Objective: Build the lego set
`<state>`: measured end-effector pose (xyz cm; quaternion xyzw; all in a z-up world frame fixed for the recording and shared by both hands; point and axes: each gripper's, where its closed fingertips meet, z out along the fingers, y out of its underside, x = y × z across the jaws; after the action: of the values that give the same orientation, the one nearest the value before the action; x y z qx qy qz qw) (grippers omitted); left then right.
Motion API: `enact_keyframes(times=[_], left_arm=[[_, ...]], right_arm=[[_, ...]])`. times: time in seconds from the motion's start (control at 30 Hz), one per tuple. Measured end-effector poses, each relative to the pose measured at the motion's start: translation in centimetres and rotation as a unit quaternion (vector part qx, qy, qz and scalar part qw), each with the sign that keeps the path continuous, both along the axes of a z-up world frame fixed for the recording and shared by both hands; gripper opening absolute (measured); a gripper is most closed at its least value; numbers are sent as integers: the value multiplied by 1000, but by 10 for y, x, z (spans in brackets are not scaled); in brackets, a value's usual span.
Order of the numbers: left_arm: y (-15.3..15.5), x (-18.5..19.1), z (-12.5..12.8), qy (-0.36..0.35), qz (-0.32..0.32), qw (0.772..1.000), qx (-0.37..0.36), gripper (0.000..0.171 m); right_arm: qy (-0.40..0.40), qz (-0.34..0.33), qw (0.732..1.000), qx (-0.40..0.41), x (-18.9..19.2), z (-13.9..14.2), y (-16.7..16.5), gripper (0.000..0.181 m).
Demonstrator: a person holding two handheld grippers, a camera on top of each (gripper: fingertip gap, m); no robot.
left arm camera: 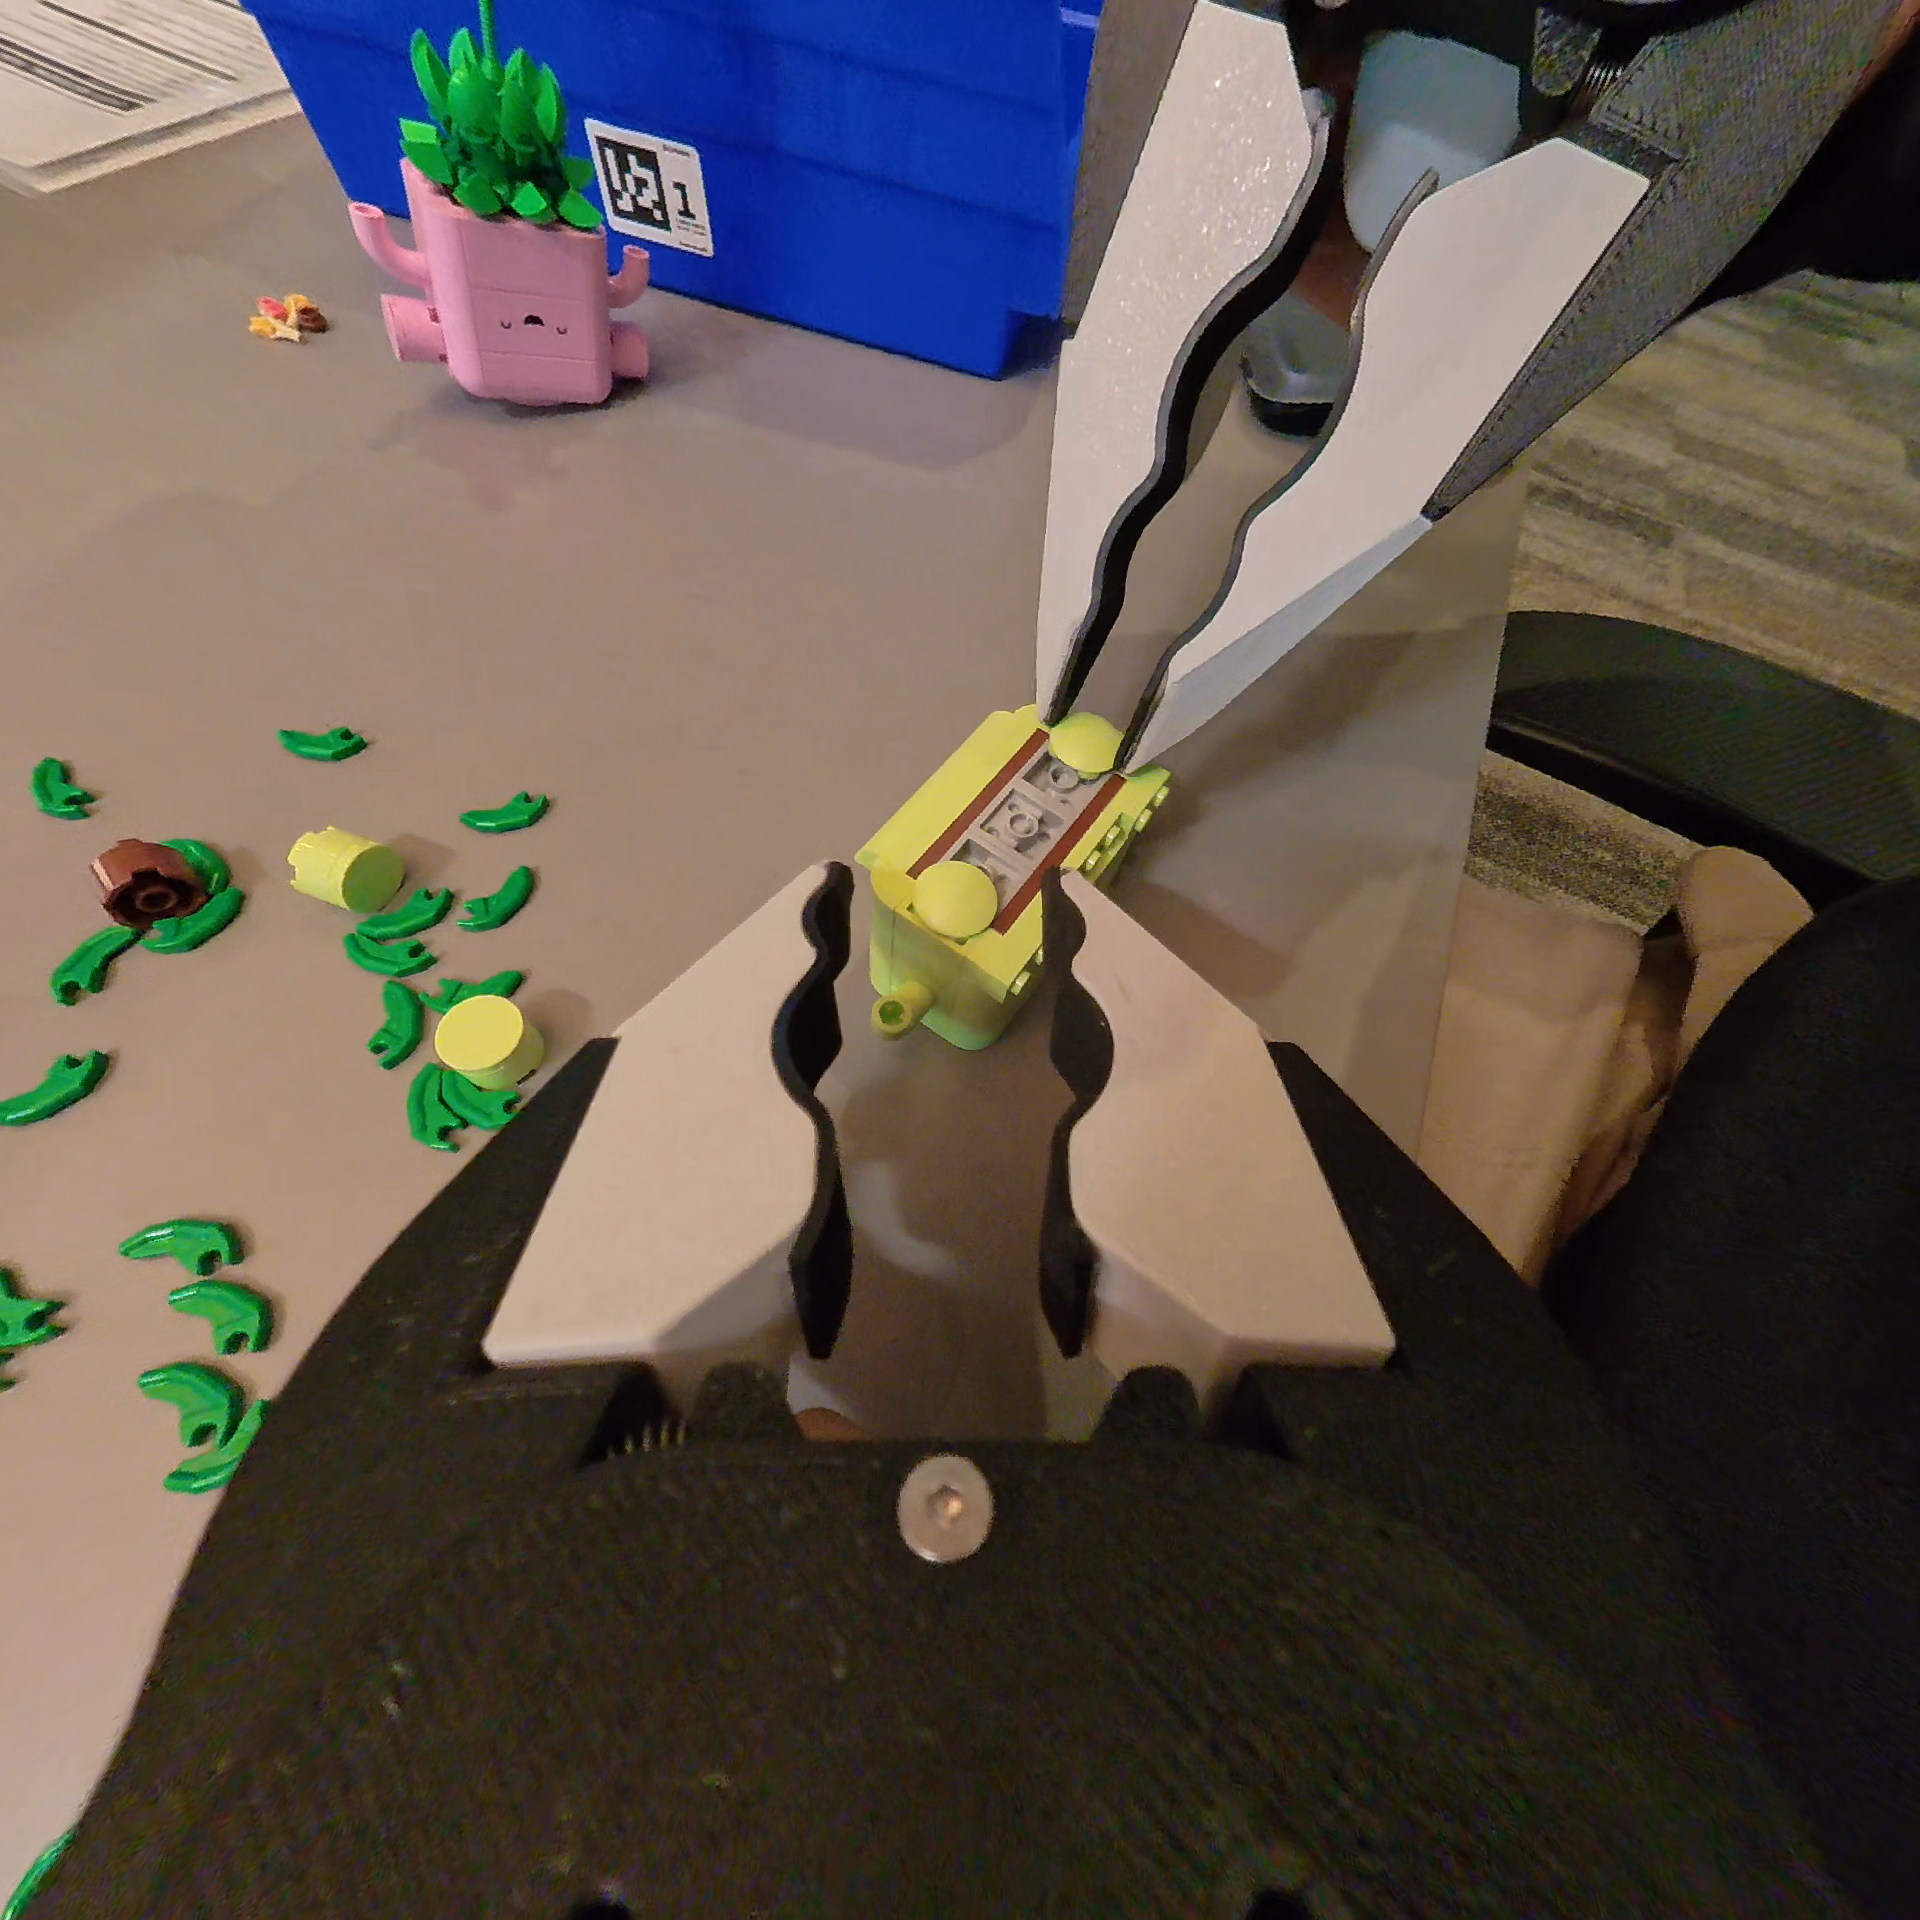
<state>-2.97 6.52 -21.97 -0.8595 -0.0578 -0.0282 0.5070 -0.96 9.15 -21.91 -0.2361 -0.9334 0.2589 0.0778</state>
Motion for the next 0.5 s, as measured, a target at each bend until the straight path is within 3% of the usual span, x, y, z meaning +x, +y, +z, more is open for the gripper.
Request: enact_keyframes(times=[0.5], left_arm=[[1,1,-1,0,-3,1000,-4,31]], right_arm=[[-44,55,993,94,2,-2,1,12]])
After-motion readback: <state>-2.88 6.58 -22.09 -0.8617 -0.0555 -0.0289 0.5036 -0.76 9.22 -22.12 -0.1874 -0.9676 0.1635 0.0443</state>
